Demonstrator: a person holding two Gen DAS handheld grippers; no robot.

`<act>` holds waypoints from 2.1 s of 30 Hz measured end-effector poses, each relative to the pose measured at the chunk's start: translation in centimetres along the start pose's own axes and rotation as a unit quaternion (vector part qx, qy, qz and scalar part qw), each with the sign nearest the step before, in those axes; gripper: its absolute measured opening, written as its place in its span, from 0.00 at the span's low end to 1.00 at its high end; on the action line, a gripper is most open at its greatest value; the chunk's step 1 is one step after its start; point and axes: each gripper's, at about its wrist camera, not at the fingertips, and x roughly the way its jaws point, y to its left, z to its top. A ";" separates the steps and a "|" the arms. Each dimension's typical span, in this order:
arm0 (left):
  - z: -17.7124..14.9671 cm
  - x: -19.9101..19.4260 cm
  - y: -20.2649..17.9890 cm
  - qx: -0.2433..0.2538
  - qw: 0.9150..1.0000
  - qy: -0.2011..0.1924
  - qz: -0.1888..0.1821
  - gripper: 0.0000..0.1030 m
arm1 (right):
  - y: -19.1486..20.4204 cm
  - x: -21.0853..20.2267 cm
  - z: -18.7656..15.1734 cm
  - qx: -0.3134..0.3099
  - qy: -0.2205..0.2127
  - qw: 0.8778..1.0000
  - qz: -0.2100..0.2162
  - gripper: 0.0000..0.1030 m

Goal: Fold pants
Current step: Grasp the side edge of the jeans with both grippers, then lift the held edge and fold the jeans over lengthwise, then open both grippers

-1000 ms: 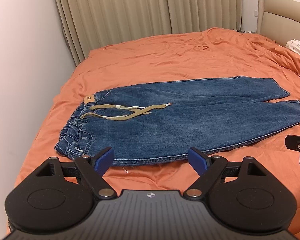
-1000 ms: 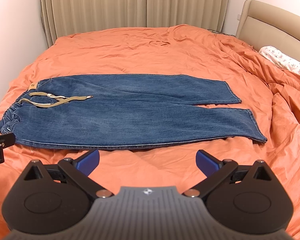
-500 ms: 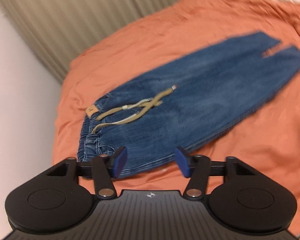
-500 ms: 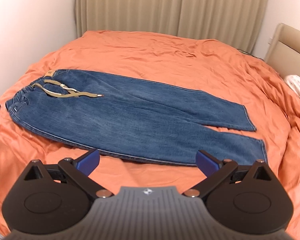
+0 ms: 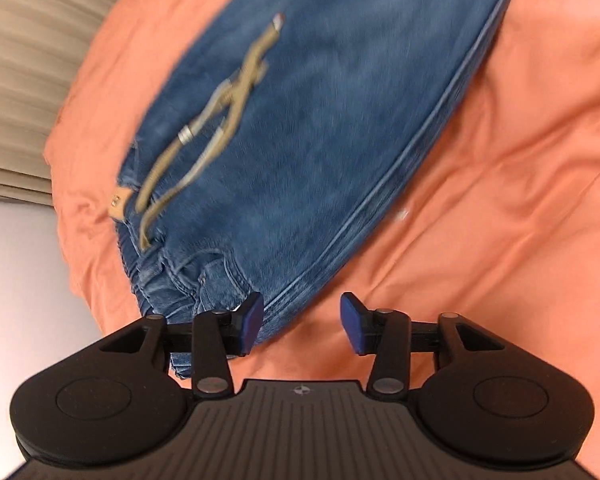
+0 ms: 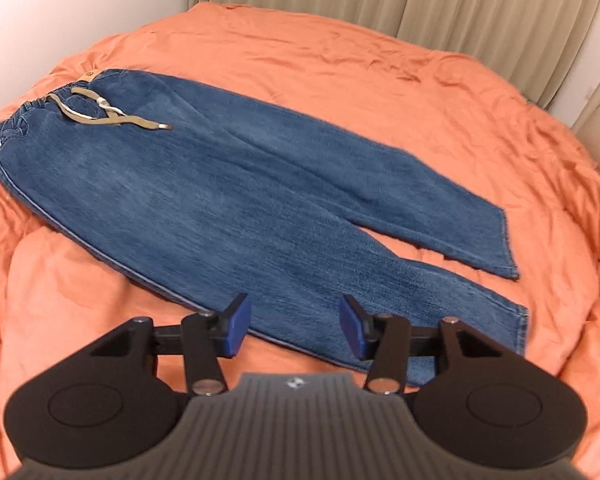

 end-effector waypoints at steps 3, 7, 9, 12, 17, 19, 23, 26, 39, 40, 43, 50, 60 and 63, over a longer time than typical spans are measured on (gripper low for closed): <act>0.0 2.8 -0.3 0.006 1.000 0.018 0.022 0.53 | -1.1 1.5 -0.6 -0.031 0.008 0.999 -0.012 0.44; -0.1 4.4 -0.3 -0.013 0.998 0.007 0.054 0.50 | -2.2 2.7 -1.4 -0.073 0.037 0.996 -0.034 0.43; -0.2 3.9 -0.2 -0.035 0.997 -0.021 0.061 0.24 | -2.9 2.6 -2.0 -0.091 0.045 0.994 -0.036 0.43; -0.6 2.5 0.3 -0.070 0.993 -0.055 0.080 0.16 | -3.5 2.2 -3.0 -0.131 0.039 0.989 -0.048 0.43; -0.3 0.5 2.1 -0.128 0.985 -0.075 0.094 0.13 | -4.4 2.2 -4.1 -0.201 0.075 0.975 -0.054 0.35; 0.4 0.0 2.7 -0.141 0.983 -0.071 0.094 0.12 | -4.8 2.9 -4.5 -0.223 0.094 0.969 -0.049 0.21; 1.3 -0.5 3.7 -0.155 0.981 -0.064 0.099 0.12 | -5.1 4.7 -5.5 -0.272 0.125 0.953 -0.055 0.18; 1.7 -0.9 3.9 -0.164 0.979 -0.066 0.105 0.12 | -5.3 5.9 -6.2 -0.288 0.134 0.946 -0.060 0.17; 3.8 -2.6 7.6 -0.219 0.962 -0.088 0.136 0.09 | -7.2 5.2 -2.6 -0.270 0.056 0.948 -0.158 0.00; 4.2 -2.7 8.3 -0.224 0.960 -0.091 0.140 0.09 | -7.3 5.2 -1.7 -0.271 0.051 0.947 -0.165 0.00; 5.9 -2.7 10.8 -0.230 0.956 -0.101 0.155 0.09 | -8.4 5.8 1.5 -0.267 0.035 0.944 -0.191 0.00; 11.9 0.8 17.2 -0.232 0.954 -0.073 0.174 0.09 | -11.8 10.8 10.2 -0.239 0.016 0.942 -0.236 0.00; 18.1 12.7 21.4 -0.229 0.963 -0.007 0.144 0.09 | -14.1 24.4 16.2 -0.228 0.070 0.943 -0.233 0.00; 18.4 15.7 21.5 -0.232 0.964 0.009 0.129 0.09 | -14.5 28.3 16.2 -0.223 0.090 0.945 -0.221 0.00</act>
